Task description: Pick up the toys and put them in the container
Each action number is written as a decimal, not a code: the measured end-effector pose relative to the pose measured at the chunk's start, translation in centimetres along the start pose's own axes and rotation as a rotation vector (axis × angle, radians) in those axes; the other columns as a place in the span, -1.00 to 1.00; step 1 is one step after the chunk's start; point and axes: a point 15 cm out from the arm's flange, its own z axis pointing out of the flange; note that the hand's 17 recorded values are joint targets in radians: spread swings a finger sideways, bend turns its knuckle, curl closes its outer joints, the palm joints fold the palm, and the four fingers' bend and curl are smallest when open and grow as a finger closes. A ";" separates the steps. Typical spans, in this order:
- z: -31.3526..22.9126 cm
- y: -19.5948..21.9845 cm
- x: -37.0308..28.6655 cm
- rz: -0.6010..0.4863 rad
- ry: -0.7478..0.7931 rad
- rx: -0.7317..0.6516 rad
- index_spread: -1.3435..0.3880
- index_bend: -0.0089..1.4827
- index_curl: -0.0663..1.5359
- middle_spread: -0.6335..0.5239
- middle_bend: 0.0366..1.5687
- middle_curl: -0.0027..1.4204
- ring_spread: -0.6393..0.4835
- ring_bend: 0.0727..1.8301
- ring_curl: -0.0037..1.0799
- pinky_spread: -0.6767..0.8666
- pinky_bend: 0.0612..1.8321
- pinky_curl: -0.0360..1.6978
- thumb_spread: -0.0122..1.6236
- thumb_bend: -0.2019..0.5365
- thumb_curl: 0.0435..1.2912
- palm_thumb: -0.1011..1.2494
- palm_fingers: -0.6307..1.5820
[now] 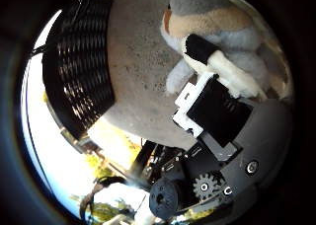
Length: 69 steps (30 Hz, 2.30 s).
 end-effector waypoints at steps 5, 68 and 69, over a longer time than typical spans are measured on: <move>-3.7 4.7 1.1 0.019 -0.027 -0.068 -0.25 -0.22 -0.31 -0.17 0.50 0.30 0.04 0.53 0.30 0.19 0.62 -0.26 0.29 -0.28 -0.12 0.57 0.45; -20.5 -5.0 -33.0 -0.330 -0.002 0.628 -0.13 -0.88 -0.04 0.22 -0.77 -0.44 0.65 -0.41 -0.44 0.48 -0.05 -0.41 0.36 -0.54 -0.23 0.22 -0.56; -21.0 -5.1 -32.6 -0.333 -0.002 0.642 -0.12 -0.88 -0.07 0.22 -0.79 -0.44 0.65 -0.42 -0.44 0.49 -0.05 -0.42 0.36 -0.54 -0.23 0.22 -0.55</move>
